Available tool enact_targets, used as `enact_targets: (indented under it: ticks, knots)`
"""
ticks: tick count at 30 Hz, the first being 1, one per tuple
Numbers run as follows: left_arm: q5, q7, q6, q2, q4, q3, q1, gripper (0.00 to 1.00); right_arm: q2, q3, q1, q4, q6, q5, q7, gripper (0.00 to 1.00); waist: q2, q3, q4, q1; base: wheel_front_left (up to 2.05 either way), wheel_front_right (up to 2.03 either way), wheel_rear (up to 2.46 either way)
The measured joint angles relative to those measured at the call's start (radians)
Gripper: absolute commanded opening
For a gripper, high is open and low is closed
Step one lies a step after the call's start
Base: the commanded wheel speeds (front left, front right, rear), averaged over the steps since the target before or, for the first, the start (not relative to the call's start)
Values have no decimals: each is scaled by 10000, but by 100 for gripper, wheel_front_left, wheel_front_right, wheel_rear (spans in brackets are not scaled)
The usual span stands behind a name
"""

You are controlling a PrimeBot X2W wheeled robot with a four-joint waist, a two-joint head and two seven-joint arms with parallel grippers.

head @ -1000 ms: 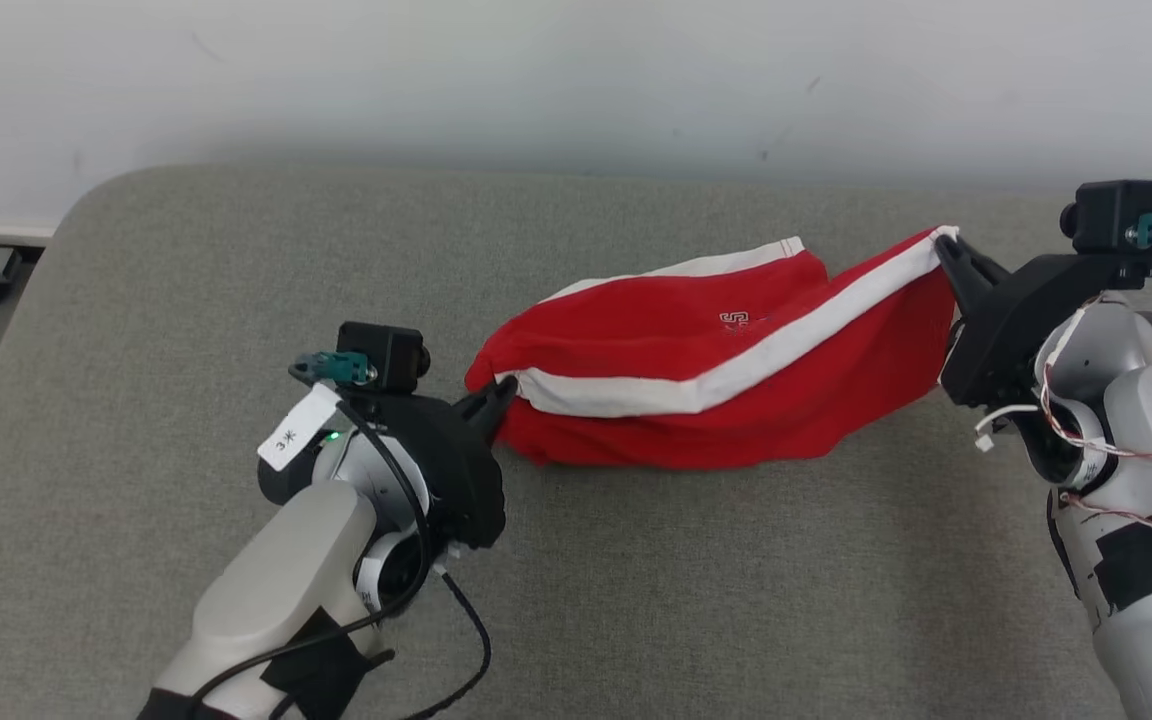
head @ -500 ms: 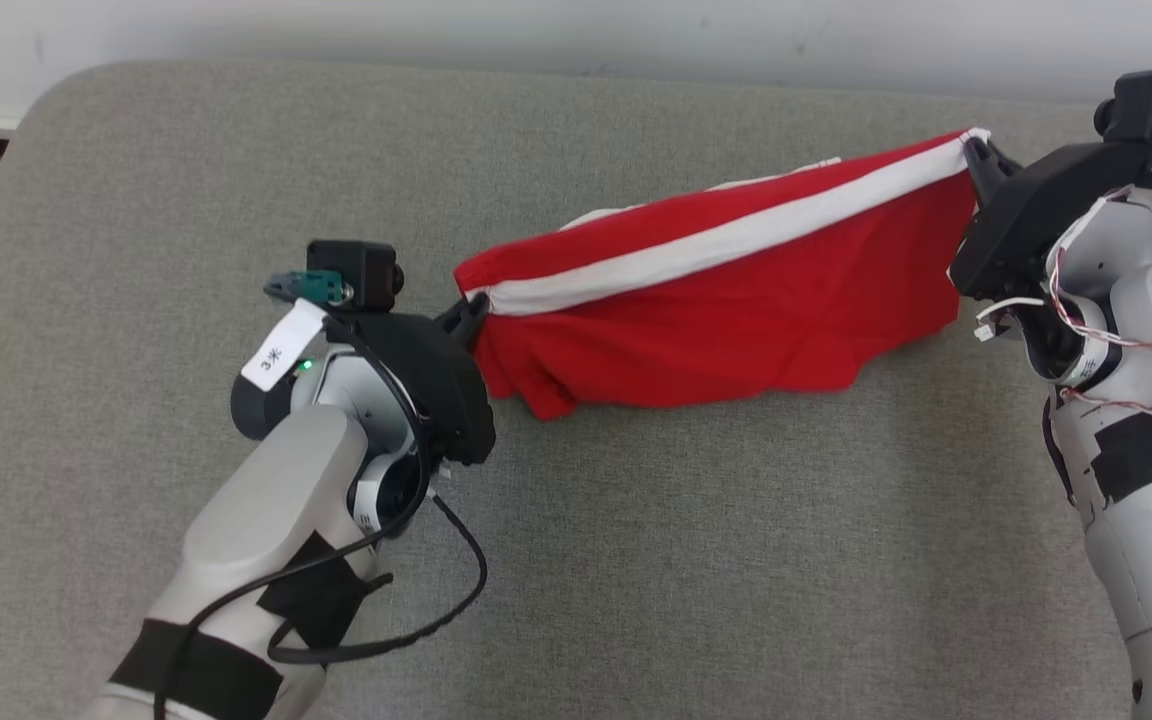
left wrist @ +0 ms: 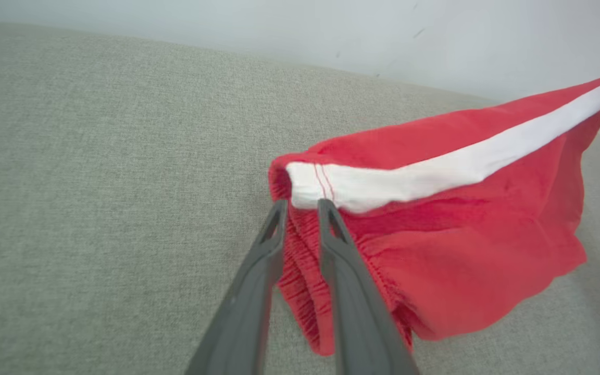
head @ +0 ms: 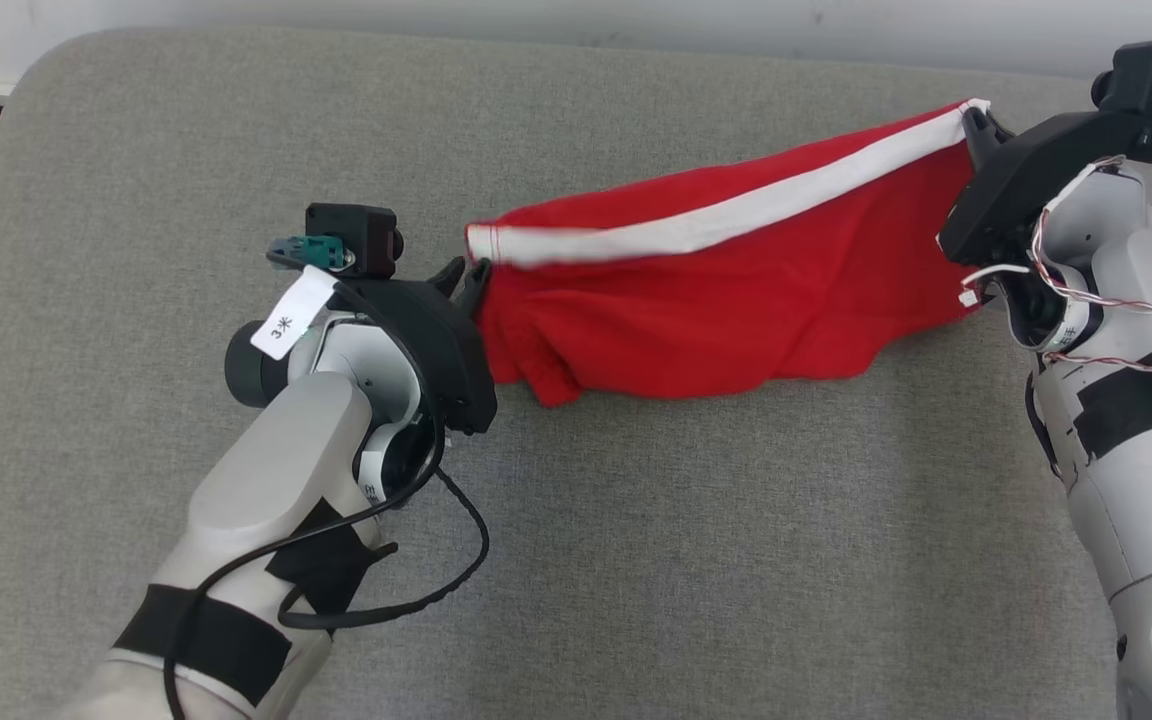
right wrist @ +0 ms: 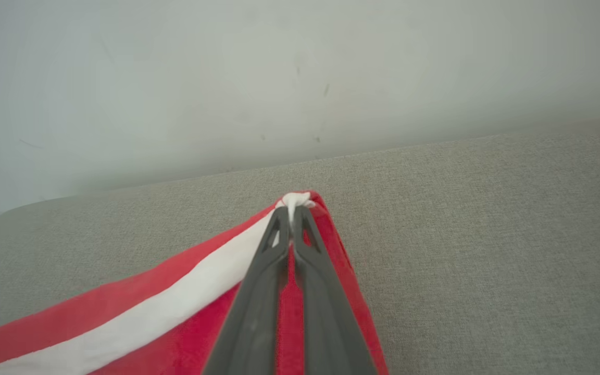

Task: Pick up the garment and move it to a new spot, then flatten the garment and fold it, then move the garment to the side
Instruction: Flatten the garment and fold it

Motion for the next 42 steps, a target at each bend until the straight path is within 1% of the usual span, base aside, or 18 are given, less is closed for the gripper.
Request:
enact_targets:
  ticks: [1,2,3,4,5,6,7,8,11,15,18,24,28,36,42]
  knots:
    - [17,-17,-13,-10,69,-21,-35,35,23,0,-85,125,8,2,-48,0,0,8,10,0,0,0,0]
    - [36,-21,-21,-15,155,-44,-82,36,33,6,-133,184,38,2,-111,0,0,12,19,-1,0,0,0]
    - [40,-27,-88,-17,207,-50,-128,39,48,8,-206,276,46,2,-174,0,0,16,30,-1,0,0,0]
    - [40,-94,-86,-21,251,-67,-153,47,61,15,-308,403,75,4,-222,0,0,20,41,-1,0,0,0]
    - [42,-107,-88,-27,286,-81,-158,47,67,19,-382,476,132,4,-282,0,1,21,54,-1,0,0,0]
    - [42,-148,-88,-35,328,-98,-159,78,84,0,-477,560,134,21,-364,0,0,22,66,-1,0,0,0]
    - [54,-213,-90,-50,384,-125,-163,98,90,-8,-556,614,153,29,-472,100,0,22,81,-1,0,0,0]
    - [56,-230,-98,-59,439,-151,-177,100,90,-12,-635,688,217,31,-612,100,0,22,101,-1,0,0,0]
    - [56,-314,-161,-75,546,-222,-281,100,40,-12,-754,922,295,15,-901,100,0,3,201,-1,0,0,0]
    - [54,-470,-226,-79,686,-263,-331,100,-36,19,-779,1325,297,-69,-1308,100,0,-54,327,-1,0,0,0]
    - [50,-702,-293,-79,853,-349,-287,100,-290,-10,-782,1641,426,-92,-1691,100,0,-174,421,-1,0,0,0]
    - [21,-805,-840,-79,1012,-662,541,100,-460,150,-241,1950,903,-117,-1942,100,-1,-535,474,-1,0,0,0]
    - [21,-894,-1062,-77,1141,-936,994,100,-740,376,377,2207,1005,-477,-2048,100,-2,-894,444,-2,0,0,0]
    - [-52,-976,-1154,-65,1093,-1429,1802,100,-798,855,1301,2568,1179,-794,-2096,100,-2,-1647,167,-4,0,0,0]
    - [-197,-963,-1156,-77,345,-1893,2031,100,-826,610,1842,2759,1208,-662,-2096,100,-3,-1831,-127,-4,0,0,0]
